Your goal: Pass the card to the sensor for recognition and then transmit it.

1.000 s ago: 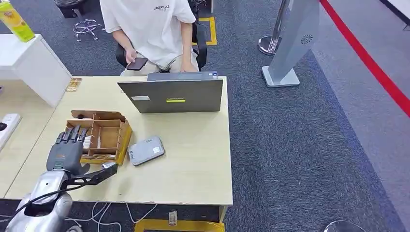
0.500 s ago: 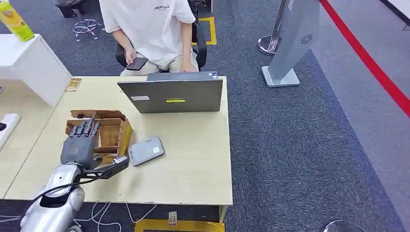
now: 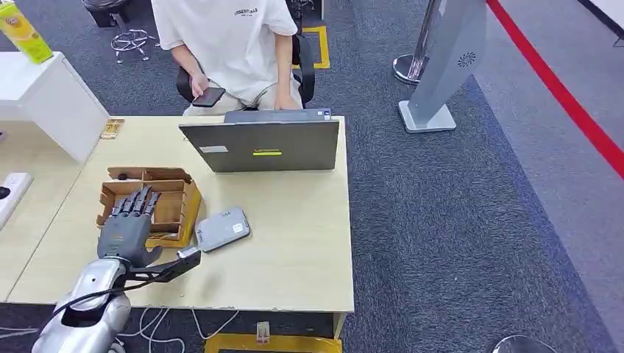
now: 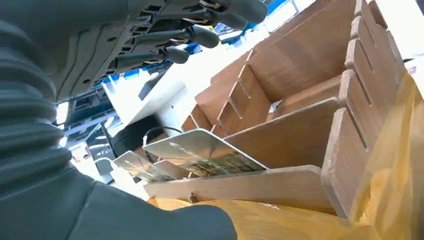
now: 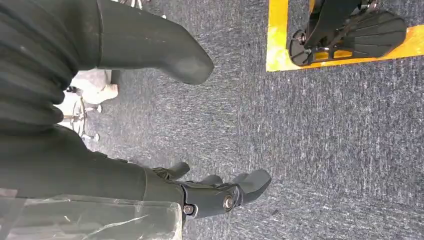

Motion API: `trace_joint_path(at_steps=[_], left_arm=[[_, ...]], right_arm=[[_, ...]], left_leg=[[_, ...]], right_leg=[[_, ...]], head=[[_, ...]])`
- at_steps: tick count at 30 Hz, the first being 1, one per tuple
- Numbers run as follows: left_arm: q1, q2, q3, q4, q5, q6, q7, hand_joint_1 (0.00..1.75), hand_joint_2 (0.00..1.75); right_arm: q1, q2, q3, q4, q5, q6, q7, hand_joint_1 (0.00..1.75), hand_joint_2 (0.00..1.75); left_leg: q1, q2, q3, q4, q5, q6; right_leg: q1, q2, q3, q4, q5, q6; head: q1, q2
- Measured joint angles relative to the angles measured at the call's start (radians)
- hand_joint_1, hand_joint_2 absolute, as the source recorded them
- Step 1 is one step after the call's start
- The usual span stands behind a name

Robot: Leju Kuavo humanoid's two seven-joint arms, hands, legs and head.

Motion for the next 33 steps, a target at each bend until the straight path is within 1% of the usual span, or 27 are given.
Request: trace_joint_path(at_steps=[7,17,18,23,33], left_arm=[[0.029,0.007,-0.001,-0.056,0.002,-0.001,-0.004,0.0,1.75],[0.036,0.017,-0.001,-0.088,0.016,-0.01,-0.01,0.0,1.75],[0.037,0.017,-0.001,-0.09,0.018,-0.011,-0.01,1.75,1.75],[0.037,0.023,-0.002,-0.095,0.033,-0.047,0.0,1.75,1.75],[0.031,0.029,-0.002,-0.094,0.046,-0.076,0.014,1.75,1.75]], right_arm=[[0.0,0.0,0.0,0.0,-0.003,-0.003,-0.001,0.0,1.75],[0.0,0.0,0.0,0.0,-0.003,-0.003,-0.002,0.0,1.75],[0.0,0.0,0.0,0.0,-0.003,-0.003,-0.002,0.0,1.75],[0.0,0.0,0.0,0.0,-0.003,-0.003,-0.001,0.0,1.75],[0.0,-0.001,-0.001,0.0,-0.003,-0.003,-0.001,0.0,1.75]], left_leg=[[0.0,0.0,0.0,0.0,0.0,0.0],[0.0,0.0,0.0,0.0,0.0,0.0],[0.0,0.0,0.0,0.0,0.0,0.0],[0.0,0.0,0.0,0.0,0.0,0.0],[0.0,0.0,0.0,0.0,0.0,0.0]], right_leg=[[0.0,0.0,0.0,0.0,0.0,0.0],[0.0,0.0,0.0,0.0,0.0,0.0],[0.0,0.0,0.0,0.0,0.0,0.0],[0.0,0.0,0.0,0.0,0.0,0.0],[0.0,0.0,0.0,0.0,0.0,0.0]], head=[[0.0,0.0],[0.0,0.0],[0.0,0.0],[0.0,0.0],[0.0,0.0]])
